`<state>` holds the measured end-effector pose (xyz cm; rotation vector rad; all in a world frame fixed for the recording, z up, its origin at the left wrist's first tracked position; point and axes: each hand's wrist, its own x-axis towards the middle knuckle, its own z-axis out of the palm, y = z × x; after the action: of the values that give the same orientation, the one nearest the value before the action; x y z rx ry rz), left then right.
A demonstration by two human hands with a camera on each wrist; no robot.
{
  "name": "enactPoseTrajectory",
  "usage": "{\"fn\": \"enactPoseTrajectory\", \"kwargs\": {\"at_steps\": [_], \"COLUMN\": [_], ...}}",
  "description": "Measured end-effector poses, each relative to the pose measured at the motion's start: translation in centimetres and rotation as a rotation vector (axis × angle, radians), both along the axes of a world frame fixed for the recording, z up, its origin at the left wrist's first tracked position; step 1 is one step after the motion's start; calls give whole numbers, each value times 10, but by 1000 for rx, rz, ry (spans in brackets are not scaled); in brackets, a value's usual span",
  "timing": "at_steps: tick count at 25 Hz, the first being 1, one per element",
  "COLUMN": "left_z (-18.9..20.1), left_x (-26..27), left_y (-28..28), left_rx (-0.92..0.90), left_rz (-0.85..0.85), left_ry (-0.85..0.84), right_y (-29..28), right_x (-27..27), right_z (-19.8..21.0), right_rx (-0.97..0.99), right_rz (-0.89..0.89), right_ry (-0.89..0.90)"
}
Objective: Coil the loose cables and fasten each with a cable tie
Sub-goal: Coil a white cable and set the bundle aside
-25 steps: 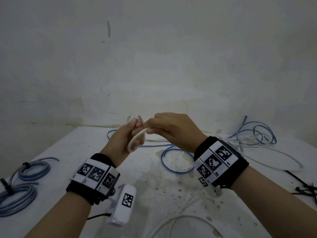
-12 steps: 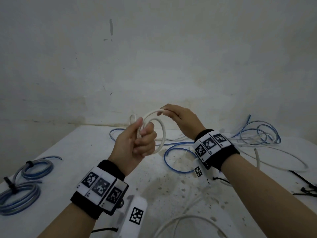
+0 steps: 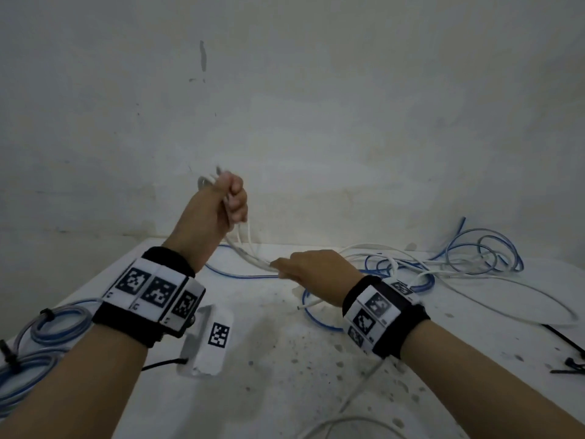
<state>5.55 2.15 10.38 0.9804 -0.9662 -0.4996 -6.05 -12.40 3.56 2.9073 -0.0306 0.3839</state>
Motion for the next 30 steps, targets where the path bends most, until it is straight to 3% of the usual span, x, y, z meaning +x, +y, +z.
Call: {"fn": "enactPoseTrajectory", "kwargs": {"at_steps": [2, 4, 6, 8, 10, 12, 15, 17, 19, 24, 30], "left_z": [-24, -55, -80, -86, -73, -56, -38, -27, -19, -30, -55], "left_x": [9, 14, 9, -1, -5, -6, 6, 15, 23, 21, 0], "left_y": [-5, -8, -13, -20, -26, -29, -23, -14, -6, -4, -3], "left_rx": [218, 391, 469, 438, 353, 199, -186, -396, -355, 217, 558], "left_rz": [167, 243, 166, 105, 177, 191, -35, -192, -176, -31, 21], "left_ry": [-272, -531, -594, -575, -458, -202, 405, 637, 560, 78, -177], "right_y": [14, 21, 29, 40, 47, 49, 48, 48, 52, 48, 38], "right_x": [-6, -11, -14, -17, -21, -24, -26, -25, -25, -29, -35], "right_z": [5, 11, 19, 29, 32, 27, 13, 0, -5, 23, 45], "right_rx": [-258, -358, -361, -313, -276, -243, -250, -209, -170, -299, -238], "right_rz": [166, 305, 398, 430, 446, 475, 432, 428, 438, 419, 313], "right_ry": [-122, -267, -339, -386, -393, -350, -237, -215, -243, -335, -378]}}
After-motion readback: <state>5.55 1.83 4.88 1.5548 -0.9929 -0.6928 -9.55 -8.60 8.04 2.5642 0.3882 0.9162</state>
